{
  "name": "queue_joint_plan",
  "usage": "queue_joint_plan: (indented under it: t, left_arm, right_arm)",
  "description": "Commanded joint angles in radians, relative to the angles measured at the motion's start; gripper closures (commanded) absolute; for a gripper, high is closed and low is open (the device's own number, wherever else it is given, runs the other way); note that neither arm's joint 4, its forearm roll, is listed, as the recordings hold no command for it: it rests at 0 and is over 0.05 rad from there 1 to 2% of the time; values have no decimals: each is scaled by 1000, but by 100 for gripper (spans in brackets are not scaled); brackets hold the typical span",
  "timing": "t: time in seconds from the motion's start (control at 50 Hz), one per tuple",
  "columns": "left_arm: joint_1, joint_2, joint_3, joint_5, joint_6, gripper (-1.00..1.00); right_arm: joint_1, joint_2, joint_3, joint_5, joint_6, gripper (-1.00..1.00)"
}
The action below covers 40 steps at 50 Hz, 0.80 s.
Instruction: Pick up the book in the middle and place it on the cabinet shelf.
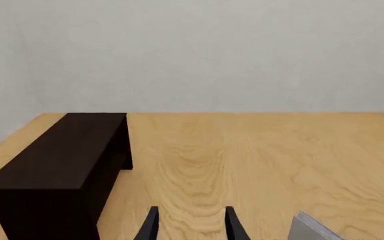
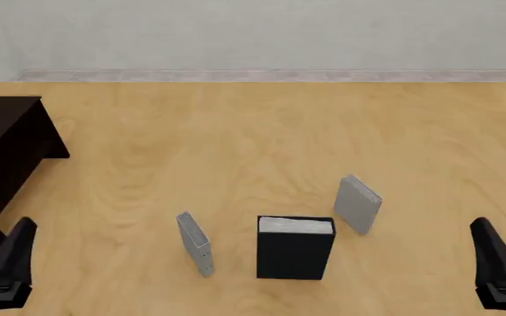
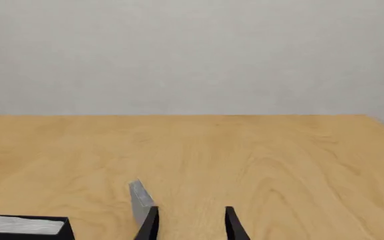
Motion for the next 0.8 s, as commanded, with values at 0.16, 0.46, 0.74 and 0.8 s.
queue_joint_plan:
  t: [0.16,0.46,0.74,0.8]
  left_arm:
    - [-75,52,-8,4,-58,-100]
    - [-115,8,-186,208,-86,-100]
    - [-209,16,-264,290,66,-100]
    - [-217,27,-273,290,73,-100]
  right_arm:
    - [18,6,0,-6,79,-100]
    - [19,11,0,-15,105,-100]
    - [37,21,1,-17,114,-100]
    - [36,22,1,-16,118,-100]
